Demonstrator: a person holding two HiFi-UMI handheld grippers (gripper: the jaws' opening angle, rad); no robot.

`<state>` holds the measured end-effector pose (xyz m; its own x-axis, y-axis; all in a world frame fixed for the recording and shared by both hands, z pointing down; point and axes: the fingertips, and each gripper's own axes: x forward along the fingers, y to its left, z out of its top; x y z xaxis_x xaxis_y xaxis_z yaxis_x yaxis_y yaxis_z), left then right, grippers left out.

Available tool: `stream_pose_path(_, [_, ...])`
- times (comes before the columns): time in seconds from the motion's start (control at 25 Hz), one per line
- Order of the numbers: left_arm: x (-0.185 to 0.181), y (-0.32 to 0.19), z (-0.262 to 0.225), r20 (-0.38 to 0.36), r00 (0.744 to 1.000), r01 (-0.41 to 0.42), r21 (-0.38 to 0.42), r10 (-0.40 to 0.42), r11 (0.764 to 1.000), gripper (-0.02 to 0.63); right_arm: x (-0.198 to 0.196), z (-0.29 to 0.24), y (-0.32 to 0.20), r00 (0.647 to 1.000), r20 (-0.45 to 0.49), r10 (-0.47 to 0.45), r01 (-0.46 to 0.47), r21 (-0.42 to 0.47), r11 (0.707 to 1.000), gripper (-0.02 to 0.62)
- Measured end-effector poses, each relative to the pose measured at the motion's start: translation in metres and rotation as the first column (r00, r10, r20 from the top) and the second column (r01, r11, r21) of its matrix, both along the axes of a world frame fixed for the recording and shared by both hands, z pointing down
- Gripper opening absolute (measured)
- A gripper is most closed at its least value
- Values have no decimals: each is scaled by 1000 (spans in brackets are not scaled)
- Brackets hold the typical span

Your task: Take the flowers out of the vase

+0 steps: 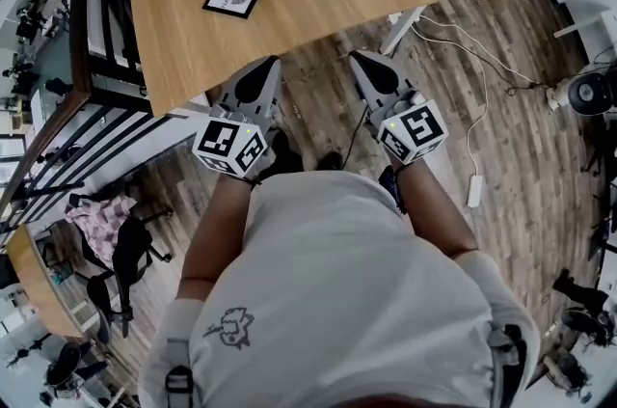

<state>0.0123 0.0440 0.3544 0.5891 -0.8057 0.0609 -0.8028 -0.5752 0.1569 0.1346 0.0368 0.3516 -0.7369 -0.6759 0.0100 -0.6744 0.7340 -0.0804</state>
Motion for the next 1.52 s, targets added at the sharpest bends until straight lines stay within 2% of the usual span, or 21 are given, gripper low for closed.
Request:
stream_pose_path(0.36, [4,-58,-2,-17,999,-33,35,33,999,5,12,8,-47,998,-19,59,-59,-17,998,3])
stream_pose_path(0.56, [-9,-99,1,-22,998,-59,39,60,998,5,6,11,-87,995,-29,98,-99,-29,995,3])
stream_pose_path(0.96, [-73,-177,6,-32,993,-113,20,113,993,5,-63,8,-177,990,-34,133,-134,-33,990,3])
stream_pose_path(1.12, [-92,-199,7,-32,987,-154,18,155,988,5,-86,16,-205,988,-46,146,-149,-74,986,5])
stream_pose_path(1.52, [-112,-235,17,-51,982,-184,-3,183,983,5,-109,33,-244,985,-85,147,-156,-114,981,5])
